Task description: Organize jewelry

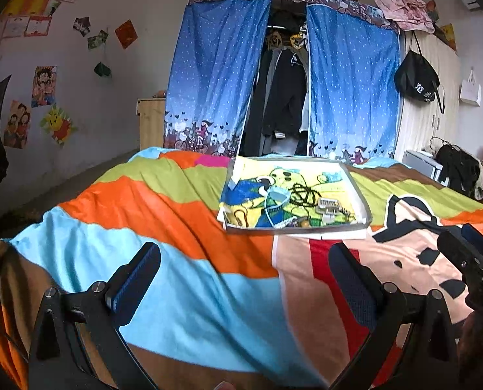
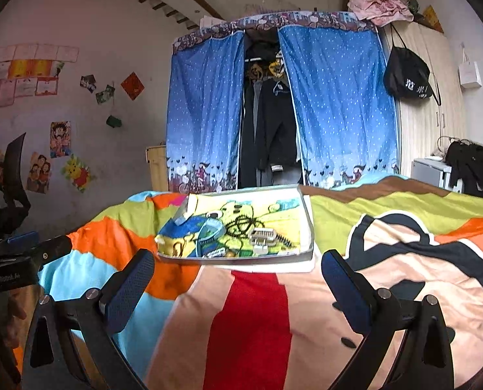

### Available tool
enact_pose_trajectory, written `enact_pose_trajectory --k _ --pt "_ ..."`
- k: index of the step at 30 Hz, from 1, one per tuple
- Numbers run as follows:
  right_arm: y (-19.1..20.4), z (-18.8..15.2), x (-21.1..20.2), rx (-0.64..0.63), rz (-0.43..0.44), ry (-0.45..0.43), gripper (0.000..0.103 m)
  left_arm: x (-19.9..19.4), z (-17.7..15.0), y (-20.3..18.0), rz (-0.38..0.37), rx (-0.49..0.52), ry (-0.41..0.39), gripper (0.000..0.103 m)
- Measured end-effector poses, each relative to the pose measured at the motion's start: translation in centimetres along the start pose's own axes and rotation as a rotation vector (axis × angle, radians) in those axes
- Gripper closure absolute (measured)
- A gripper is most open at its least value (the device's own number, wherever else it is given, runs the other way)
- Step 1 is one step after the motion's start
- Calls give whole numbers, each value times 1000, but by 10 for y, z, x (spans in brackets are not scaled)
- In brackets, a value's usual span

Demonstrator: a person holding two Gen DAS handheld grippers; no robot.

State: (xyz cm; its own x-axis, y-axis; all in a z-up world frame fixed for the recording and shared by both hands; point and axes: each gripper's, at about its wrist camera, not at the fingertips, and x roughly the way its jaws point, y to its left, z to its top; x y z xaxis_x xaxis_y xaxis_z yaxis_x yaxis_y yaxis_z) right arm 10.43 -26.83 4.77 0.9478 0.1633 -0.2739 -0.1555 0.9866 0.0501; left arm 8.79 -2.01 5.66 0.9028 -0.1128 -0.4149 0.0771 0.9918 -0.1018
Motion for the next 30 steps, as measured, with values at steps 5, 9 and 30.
enact_pose_trajectory --k 5,9,30 --pt "3 -11 0 13 -9 32 0 -3 -19 1 0 22 21 2" --pt "3 -20 2 30 -18 66 0 0 -32 2 -2 35 45 2" --pt "7 -38 12 59 -36 143 0 10 -51 8 -3 52 85 2"
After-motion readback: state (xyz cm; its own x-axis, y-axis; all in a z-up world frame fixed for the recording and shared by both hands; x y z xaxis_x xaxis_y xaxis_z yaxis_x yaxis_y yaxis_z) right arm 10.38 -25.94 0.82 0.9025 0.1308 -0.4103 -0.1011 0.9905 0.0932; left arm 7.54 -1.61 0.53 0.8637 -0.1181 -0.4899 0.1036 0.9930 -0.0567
